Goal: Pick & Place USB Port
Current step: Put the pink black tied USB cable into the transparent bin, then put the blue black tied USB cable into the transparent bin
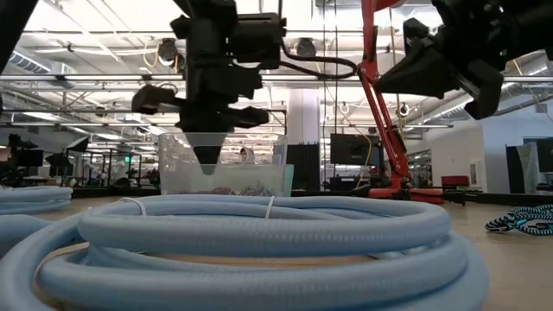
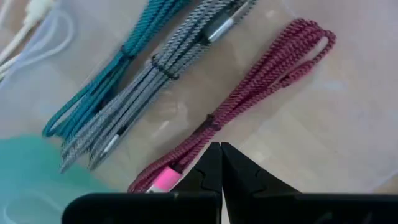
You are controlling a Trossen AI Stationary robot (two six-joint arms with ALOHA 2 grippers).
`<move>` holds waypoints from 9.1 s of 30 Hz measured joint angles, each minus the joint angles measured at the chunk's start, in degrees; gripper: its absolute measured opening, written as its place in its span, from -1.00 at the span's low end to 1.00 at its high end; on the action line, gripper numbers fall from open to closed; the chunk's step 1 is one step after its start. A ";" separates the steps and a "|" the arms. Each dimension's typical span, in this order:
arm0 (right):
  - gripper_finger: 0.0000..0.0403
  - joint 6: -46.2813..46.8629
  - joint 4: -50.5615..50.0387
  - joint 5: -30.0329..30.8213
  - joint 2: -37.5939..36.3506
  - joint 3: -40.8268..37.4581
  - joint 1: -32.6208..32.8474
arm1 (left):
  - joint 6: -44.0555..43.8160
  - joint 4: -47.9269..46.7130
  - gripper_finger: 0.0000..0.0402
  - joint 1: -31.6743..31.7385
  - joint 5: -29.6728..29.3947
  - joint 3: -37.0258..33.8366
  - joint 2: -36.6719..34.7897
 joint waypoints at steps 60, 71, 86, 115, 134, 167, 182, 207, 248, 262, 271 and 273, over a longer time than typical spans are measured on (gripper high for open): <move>-1.00 7.43 1.01 -6.31 0.11 -1.21 -1.06 | 0.69 8.66 -1.00 -0.45 -1.26 -0.99 1.77; -1.00 9.00 4.29 -11.81 0.13 -3.87 -3.55 | 1.14 -6.31 -1.00 0.54 2.13 2.57 1.78; -1.00 9.00 5.75 -13.88 0.11 -4.19 -3.90 | 2.92 -7.58 -1.00 1.44 5.15 2.64 9.05; -1.00 8.94 5.74 -15.16 0.11 -4.19 -3.95 | 1.34 2.46 -1.00 1.37 4.55 2.46 8.69; -1.00 9.33 5.55 -15.14 0.11 -4.19 -4.03 | -1.46 -1.02 -1.00 0.88 -0.06 4.63 7.23; -1.00 18.60 2.78 -6.49 0.11 -3.55 10.75 | -21.66 9.56 -1.00 -14.52 -4.25 5.59 -8.33; -1.00 49.93 -27.64 8.94 0.54 6.52 35.75 | -33.25 13.64 -1.00 -19.69 -13.19 5.04 -8.33; -0.68 65.35 -52.14 -7.95 16.62 19.69 25.03 | -63.05 13.49 -1.00 -22.15 -50.10 -9.60 -28.30; -0.94 65.76 -47.21 -18.68 23.56 17.39 15.95 | -58.87 34.94 -1.00 -24.66 -46.19 -27.62 -38.78; -0.99 45.57 -32.53 4.90 23.48 24.03 4.28 | -67.11 31.13 -1.00 -23.02 -64.15 -28.34 -38.78; -0.99 33.67 -7.15 6.17 23.45 24.05 -2.21 | -65.54 45.10 -1.00 -19.93 -63.65 -39.10 -38.71; -0.99 31.58 -2.76 6.10 23.45 24.05 -3.05 | -60.84 52.88 -1.00 -19.71 -61.97 -41.85 -38.74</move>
